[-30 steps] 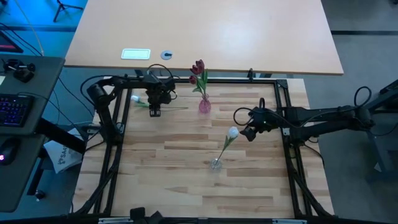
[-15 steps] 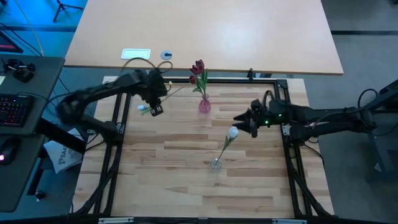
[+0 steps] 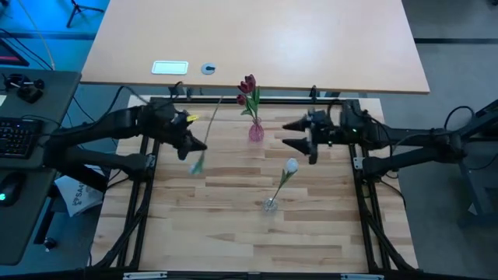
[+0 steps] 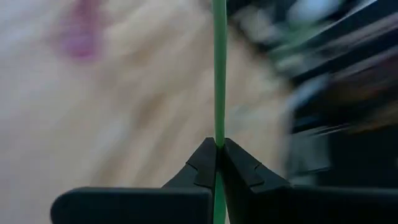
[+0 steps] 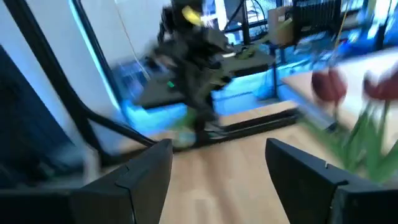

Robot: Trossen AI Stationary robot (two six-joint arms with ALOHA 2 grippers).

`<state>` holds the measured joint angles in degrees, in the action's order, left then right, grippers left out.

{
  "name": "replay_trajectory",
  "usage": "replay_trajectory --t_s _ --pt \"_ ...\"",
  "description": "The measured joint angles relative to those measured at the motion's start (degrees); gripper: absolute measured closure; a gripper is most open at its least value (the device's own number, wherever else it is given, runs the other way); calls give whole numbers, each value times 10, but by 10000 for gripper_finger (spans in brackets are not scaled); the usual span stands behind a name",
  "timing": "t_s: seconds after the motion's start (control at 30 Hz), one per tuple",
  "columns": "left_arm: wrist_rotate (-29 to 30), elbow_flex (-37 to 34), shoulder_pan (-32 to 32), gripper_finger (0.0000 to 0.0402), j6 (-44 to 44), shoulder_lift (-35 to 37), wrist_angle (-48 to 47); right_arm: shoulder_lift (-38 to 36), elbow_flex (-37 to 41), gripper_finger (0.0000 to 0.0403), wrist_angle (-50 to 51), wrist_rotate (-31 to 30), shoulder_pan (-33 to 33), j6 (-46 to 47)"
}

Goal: Sort flowers into vase by color
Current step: Put the white flower into the transparent vase

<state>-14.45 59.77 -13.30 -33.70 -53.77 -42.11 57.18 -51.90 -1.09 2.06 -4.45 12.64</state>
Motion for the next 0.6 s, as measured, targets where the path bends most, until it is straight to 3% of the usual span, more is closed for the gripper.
replay_trajectory --t_s 0.13,0.3,0.6 --pt "-9 0 44 401 -172 -7 191 78 -123 151 100 -40 0 -195" --pt "-35 1 34 401 -318 -50 393 173 -261 151 200 -107 0 -391" --pt "-117 0 24 401 -470 -135 448 272 -418 151 256 -120 13 -583"
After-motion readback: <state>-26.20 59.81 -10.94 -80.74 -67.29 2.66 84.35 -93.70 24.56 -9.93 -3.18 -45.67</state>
